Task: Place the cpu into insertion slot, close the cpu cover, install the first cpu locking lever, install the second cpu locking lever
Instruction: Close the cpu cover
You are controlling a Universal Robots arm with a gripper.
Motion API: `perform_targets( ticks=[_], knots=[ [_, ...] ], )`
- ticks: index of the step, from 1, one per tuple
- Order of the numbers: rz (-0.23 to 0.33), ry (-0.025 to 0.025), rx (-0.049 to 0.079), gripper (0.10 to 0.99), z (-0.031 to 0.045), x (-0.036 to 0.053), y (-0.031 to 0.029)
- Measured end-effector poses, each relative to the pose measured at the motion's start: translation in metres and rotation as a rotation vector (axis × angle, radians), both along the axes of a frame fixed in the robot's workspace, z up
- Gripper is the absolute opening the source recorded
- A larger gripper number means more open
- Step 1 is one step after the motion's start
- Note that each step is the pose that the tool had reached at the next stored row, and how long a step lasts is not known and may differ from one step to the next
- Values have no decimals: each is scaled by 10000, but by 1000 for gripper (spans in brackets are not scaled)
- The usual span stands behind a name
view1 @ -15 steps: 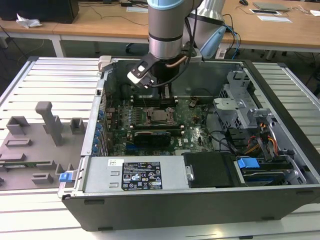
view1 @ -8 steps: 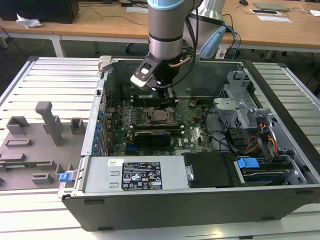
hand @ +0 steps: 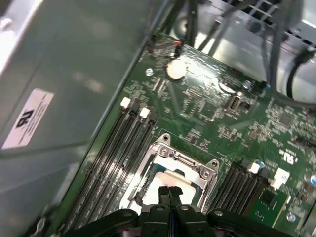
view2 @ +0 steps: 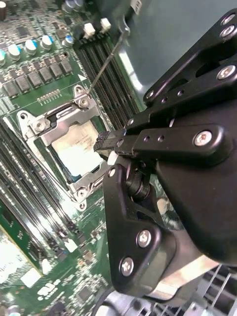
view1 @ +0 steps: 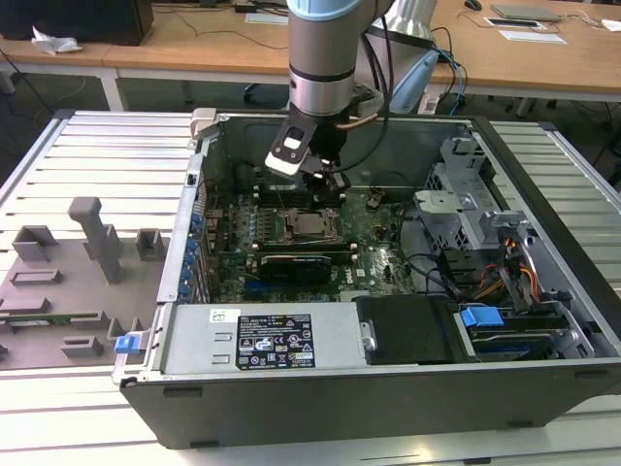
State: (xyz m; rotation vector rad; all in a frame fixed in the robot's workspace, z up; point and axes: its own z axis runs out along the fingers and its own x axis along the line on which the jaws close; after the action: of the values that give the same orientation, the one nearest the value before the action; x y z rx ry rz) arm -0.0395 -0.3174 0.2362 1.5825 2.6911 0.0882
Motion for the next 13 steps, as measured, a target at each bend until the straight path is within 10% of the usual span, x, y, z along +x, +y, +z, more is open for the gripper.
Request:
perform_targets(
  ticks=[13],
  knots=[
    [3150, -1, -8, 106, -2, 0, 0]
  ],
)
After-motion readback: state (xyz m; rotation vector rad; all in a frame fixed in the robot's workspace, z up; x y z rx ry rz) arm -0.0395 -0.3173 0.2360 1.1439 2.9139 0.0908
